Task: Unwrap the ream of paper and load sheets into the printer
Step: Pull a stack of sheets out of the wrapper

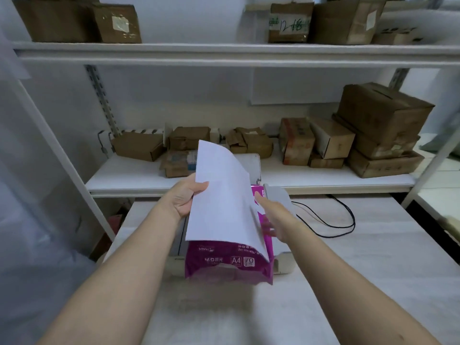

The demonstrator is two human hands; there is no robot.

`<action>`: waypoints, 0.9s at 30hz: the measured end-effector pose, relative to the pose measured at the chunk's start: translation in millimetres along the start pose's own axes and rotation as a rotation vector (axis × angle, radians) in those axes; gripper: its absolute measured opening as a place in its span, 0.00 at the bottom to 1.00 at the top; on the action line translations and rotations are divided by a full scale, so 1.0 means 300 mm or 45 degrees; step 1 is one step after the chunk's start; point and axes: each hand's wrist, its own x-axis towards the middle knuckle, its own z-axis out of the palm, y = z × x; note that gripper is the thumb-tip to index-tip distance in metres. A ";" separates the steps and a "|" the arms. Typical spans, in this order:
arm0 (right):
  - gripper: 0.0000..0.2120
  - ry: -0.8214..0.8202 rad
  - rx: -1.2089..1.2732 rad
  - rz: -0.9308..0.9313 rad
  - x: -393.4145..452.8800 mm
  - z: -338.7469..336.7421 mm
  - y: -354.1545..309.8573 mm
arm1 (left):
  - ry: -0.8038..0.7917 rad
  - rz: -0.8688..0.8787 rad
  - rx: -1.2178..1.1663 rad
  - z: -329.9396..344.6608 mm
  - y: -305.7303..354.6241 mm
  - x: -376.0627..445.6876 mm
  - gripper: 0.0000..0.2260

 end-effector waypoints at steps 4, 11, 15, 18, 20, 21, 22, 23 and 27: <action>0.18 -0.250 0.545 0.168 0.112 0.001 0.041 | -0.174 0.054 -0.018 -0.057 0.005 0.069 0.17; 0.14 0.051 0.570 -0.451 0.231 -0.017 -0.013 | -0.203 0.111 0.046 -0.184 0.016 0.162 0.18; 0.14 0.057 0.509 -0.519 0.257 -0.030 -0.010 | -0.186 0.072 0.044 -0.206 -0.019 0.201 0.16; 0.11 0.010 0.473 -0.431 0.259 -0.025 0.018 | -0.126 -0.017 0.175 -0.203 -0.051 0.220 0.12; 0.09 0.089 0.390 -0.276 0.274 -0.001 0.051 | 0.015 -0.083 0.286 -0.191 -0.084 0.238 0.12; 0.07 0.172 0.322 -0.207 0.289 0.014 0.068 | 0.099 -0.114 0.350 -0.187 -0.107 0.255 0.13; 0.08 0.257 0.232 -0.141 0.307 0.031 0.084 | 0.184 -0.148 0.432 -0.183 -0.131 0.270 0.13; 0.12 0.337 0.104 -0.075 0.335 0.043 0.102 | 0.254 -0.190 0.507 -0.182 -0.158 0.286 0.13; 0.19 0.535 -0.583 0.234 0.400 0.068 0.155 | 0.418 -0.397 0.659 -0.220 -0.275 0.347 0.12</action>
